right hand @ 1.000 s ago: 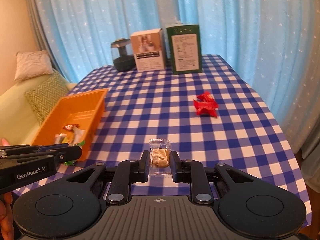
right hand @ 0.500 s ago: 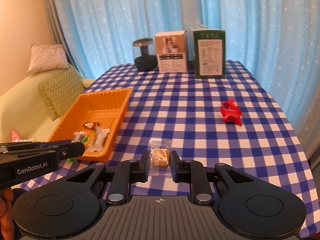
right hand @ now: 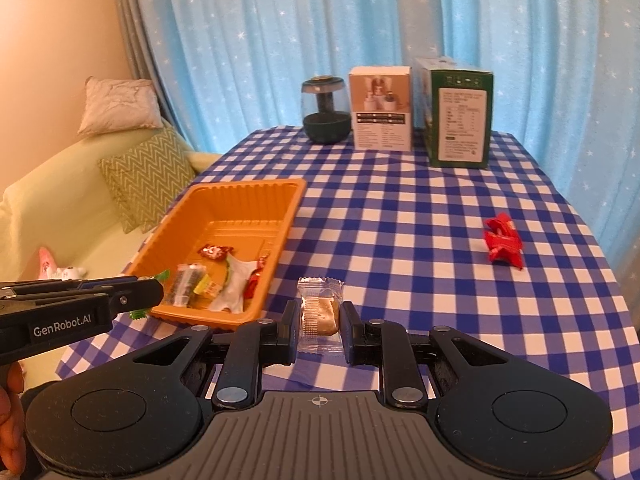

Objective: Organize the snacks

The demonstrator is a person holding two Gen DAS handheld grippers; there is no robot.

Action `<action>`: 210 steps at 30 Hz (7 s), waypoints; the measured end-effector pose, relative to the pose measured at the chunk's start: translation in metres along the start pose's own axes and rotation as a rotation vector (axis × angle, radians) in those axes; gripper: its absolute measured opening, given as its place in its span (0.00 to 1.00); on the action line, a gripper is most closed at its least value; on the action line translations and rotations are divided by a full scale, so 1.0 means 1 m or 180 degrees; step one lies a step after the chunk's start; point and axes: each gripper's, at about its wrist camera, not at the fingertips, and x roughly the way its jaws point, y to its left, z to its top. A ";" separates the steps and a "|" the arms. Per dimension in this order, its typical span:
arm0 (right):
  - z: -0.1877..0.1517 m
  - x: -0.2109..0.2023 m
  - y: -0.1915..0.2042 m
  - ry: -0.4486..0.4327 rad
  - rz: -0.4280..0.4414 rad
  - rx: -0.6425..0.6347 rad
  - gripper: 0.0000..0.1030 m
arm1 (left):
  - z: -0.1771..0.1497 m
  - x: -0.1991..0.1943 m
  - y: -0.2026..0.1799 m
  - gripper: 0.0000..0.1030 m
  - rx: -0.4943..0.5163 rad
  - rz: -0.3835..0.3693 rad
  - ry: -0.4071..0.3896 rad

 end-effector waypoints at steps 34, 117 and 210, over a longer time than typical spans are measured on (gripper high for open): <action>0.032 0.094 0.057 0.0169 0.0342 -0.0167 0.21 | 0.027 0.048 0.085 0.17 -0.0133 0.0204 0.0114; 0.007 0.007 -0.037 0.0087 -0.0107 0.0512 0.45 | 0.006 0.006 0.021 0.51 -0.0025 -0.0039 0.0162; 0.016 0.095 -0.304 0.0044 -0.1079 0.1106 0.53 | 0.034 0.311 -0.276 0.56 0.2918 -0.1394 0.0326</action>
